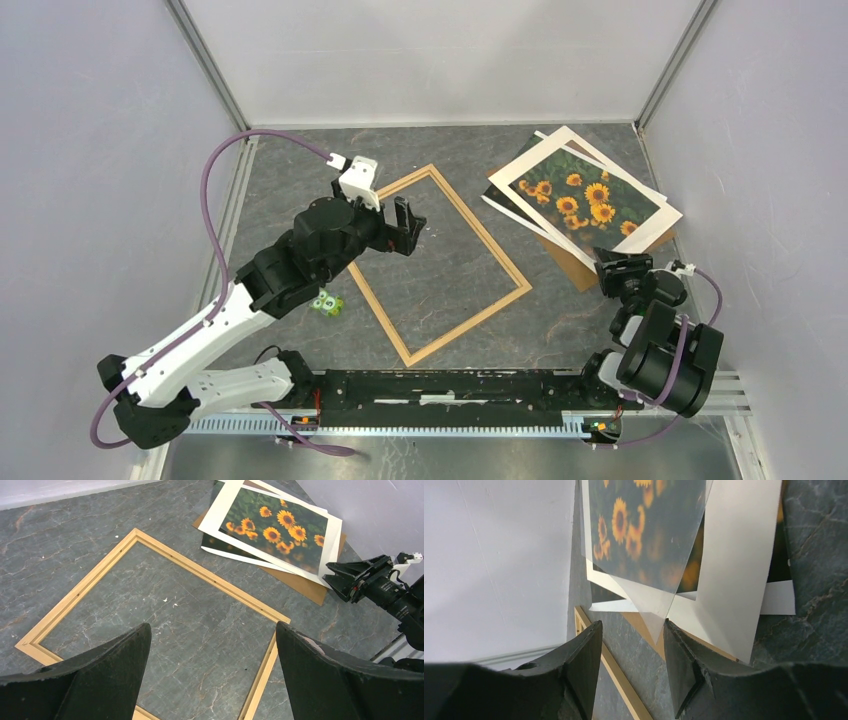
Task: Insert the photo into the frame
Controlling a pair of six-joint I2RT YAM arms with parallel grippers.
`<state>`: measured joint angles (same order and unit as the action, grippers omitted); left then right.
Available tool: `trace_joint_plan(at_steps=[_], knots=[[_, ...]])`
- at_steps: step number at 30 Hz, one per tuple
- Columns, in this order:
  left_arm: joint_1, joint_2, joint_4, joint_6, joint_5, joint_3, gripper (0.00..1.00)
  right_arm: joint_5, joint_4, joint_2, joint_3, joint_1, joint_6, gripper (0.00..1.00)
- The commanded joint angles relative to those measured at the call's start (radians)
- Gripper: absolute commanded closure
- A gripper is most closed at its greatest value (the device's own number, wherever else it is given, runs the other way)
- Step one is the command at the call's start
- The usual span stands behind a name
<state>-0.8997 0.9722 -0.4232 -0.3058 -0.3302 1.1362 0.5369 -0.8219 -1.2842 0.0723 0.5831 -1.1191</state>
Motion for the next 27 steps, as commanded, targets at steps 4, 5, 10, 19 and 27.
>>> trace_joint_plan(at_steps=[4,5,10,19,27], knots=[[0.008,0.011,0.034,-0.028,0.017,0.007,0.0,-0.118,-0.011,-0.016,-0.003,-0.017,-0.075,0.5],[0.01,0.012,0.034,-0.029,0.018,0.007,0.0,-0.126,-0.011,-0.024,0.001,-0.02,-0.084,0.51],[0.019,0.017,0.035,-0.032,0.025,0.007,0.0,-0.139,-0.039,-0.075,0.021,-0.047,-0.133,0.51],[0.034,0.019,0.04,-0.041,0.036,0.001,0.0,-0.208,-0.249,-0.231,0.077,-0.164,-0.258,0.7],[0.044,0.02,0.042,-0.049,0.044,-0.001,0.0,-0.219,-0.057,-0.052,0.048,-0.166,-0.129,1.0]])
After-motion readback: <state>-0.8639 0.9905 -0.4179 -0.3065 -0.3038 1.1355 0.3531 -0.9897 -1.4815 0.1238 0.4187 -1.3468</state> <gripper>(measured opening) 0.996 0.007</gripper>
